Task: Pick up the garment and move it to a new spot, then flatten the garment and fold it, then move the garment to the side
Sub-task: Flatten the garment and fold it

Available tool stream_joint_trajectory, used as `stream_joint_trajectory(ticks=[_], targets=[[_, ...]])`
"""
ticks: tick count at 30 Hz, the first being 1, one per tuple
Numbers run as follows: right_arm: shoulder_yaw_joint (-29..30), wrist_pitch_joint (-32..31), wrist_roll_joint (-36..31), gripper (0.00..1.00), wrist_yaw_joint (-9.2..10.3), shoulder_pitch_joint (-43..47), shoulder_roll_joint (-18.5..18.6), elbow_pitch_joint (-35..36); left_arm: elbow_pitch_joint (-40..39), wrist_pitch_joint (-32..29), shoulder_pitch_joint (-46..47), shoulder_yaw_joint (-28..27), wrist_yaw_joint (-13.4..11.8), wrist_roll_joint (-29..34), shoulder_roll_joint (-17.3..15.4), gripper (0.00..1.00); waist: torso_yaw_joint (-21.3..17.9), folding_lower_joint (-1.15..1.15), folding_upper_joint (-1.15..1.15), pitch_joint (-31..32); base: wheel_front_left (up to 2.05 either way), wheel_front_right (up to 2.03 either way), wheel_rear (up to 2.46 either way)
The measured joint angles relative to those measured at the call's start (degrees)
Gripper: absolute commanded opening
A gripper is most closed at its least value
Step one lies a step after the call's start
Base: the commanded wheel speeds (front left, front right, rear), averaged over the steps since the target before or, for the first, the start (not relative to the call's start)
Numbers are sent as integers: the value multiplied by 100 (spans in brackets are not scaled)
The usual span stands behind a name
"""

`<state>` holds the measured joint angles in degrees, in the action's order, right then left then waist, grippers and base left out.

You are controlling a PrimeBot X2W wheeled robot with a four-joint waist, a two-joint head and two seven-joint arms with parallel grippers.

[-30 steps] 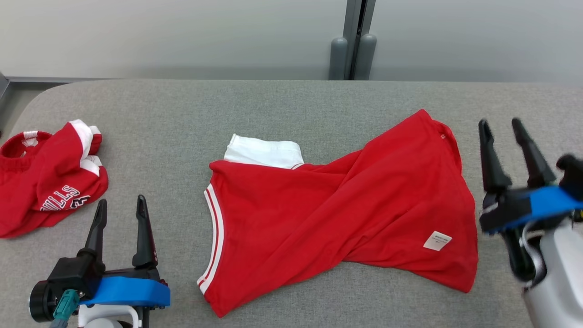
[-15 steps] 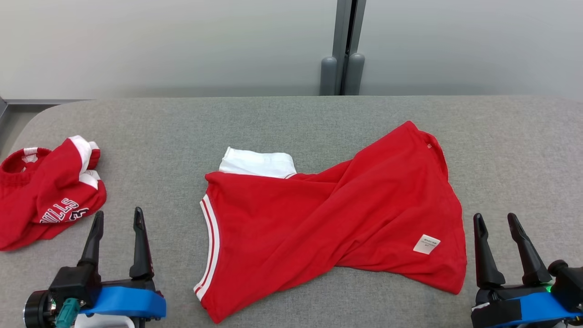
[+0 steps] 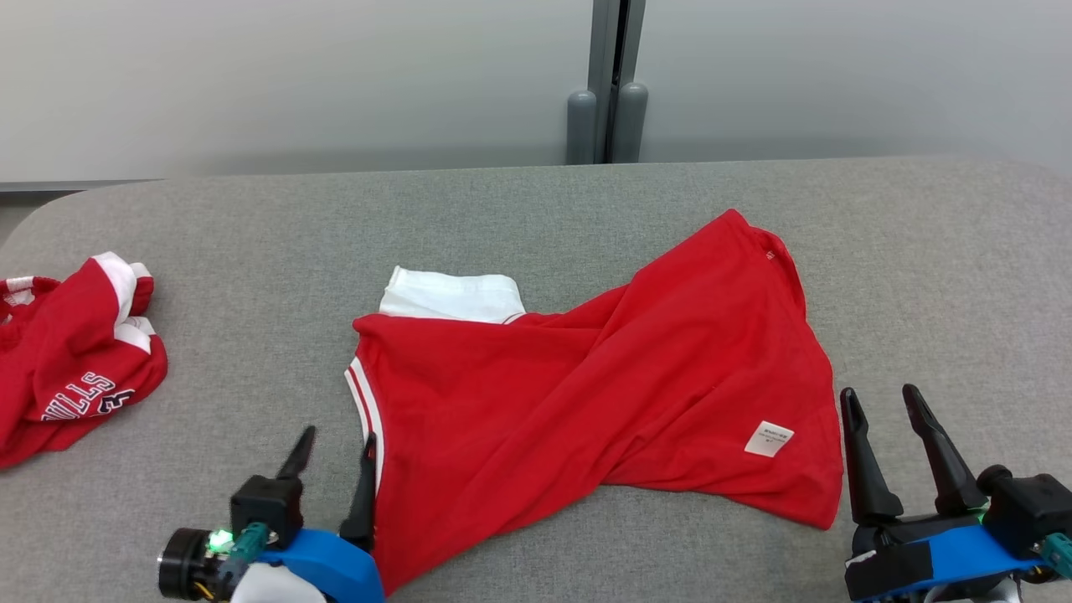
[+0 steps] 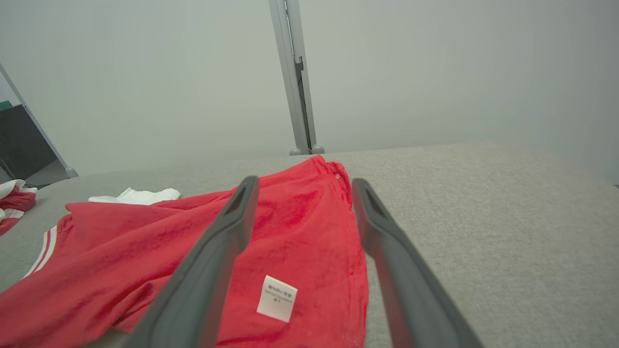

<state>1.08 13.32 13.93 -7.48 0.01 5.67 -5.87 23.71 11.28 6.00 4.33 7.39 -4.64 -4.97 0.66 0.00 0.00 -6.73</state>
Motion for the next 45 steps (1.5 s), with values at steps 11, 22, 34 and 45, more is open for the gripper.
stream_joint_trajectory(ticks=[11, 22, 34, 45], targets=[[-11, 13, 10, 100, -1, -93, 36, -105, 822, -870, 8, 1070, 4, -589, -398, 100, -146, 0, 0, -118, 0, 0, 0], [32, 41, 18, 100, -1, -96, 21, -132, 637, -1157, 4, 1516, 0, -1222, -408, 0, -72, 0, 0, -121, 0, 0, 0], [75, 65, 16, 100, -1, -97, 13, -127, -795, -502, 68, 1410, -180, -1185, -622, 0, 163, 0, 1, -10, 0, 0, 0], [7, 99, 76, 100, 0, -364, 53, -249, -1426, -564, 959, 1149, -232, -1201, -845, 0, -129, 0, 1, -332, 0, 0, 0]])
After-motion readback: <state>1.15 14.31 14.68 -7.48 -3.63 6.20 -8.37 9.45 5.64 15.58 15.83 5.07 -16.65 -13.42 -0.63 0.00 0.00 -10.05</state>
